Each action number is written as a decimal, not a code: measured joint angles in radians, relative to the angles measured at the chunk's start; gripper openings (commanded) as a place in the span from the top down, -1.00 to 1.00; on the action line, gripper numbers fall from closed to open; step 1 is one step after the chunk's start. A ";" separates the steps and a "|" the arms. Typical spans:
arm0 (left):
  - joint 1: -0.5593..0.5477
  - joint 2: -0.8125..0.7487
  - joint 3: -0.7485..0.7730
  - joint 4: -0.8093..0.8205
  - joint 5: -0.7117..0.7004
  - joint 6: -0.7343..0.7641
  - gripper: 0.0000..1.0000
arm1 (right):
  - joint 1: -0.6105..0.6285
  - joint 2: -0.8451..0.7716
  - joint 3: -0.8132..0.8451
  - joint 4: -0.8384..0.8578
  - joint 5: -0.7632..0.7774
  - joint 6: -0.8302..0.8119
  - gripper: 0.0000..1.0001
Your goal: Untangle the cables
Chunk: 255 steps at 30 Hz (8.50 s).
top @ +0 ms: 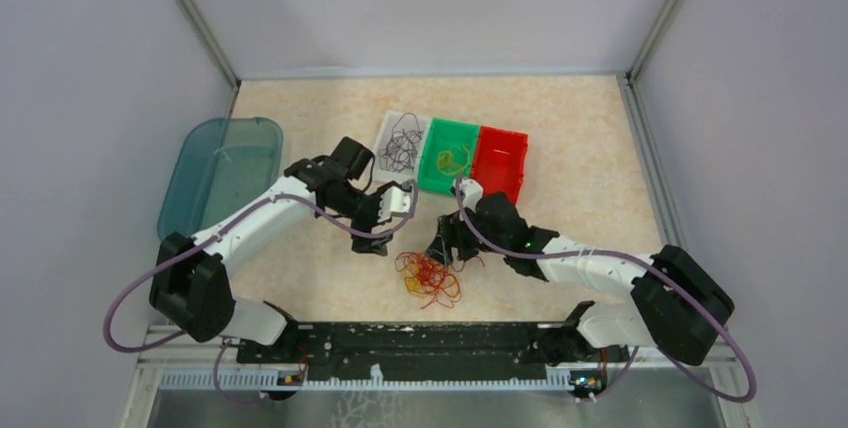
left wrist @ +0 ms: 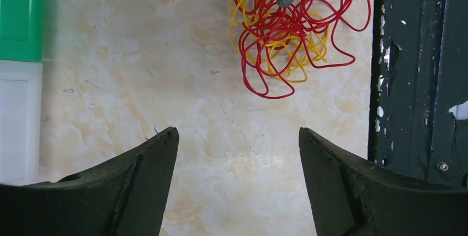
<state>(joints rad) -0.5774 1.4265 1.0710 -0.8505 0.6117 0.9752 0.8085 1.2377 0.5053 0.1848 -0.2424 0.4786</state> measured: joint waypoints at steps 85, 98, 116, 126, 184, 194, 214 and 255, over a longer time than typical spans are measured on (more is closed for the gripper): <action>-0.185 0.132 -0.160 0.312 -0.056 -0.219 -0.10 | 0.082 0.018 -0.180 0.113 0.348 0.242 0.84; -0.252 0.204 -0.108 0.338 -0.091 -0.193 1.00 | 0.045 0.010 -0.190 0.115 0.344 0.266 0.84; -0.224 -0.024 0.127 0.035 -0.286 -0.062 1.00 | -0.007 -0.113 -0.199 0.052 0.351 0.255 0.60; -0.216 -0.151 0.392 0.030 -0.351 -0.046 1.00 | -0.002 -0.099 -0.185 0.029 0.328 0.218 0.03; -0.217 -0.735 -0.320 0.251 -0.121 0.552 0.50 | -0.031 -0.559 0.152 -0.025 0.372 0.133 1.00; -0.217 -0.802 -0.459 0.434 -0.220 0.373 -0.18 | -0.042 -0.520 0.238 -0.065 0.399 0.089 1.00; -0.217 -0.576 -0.155 0.732 -0.017 -0.414 -0.13 | -0.042 -0.311 0.264 -0.003 -0.150 0.090 1.00; -0.216 -0.500 -0.112 0.702 0.043 -0.761 1.00 | -0.039 -0.447 0.092 0.170 -0.163 0.090 -0.26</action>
<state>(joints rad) -0.7937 0.9260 0.9592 -0.1482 0.6544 0.2138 0.7700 0.7906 0.5972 0.3550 -0.4049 0.5682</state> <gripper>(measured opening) 0.010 0.635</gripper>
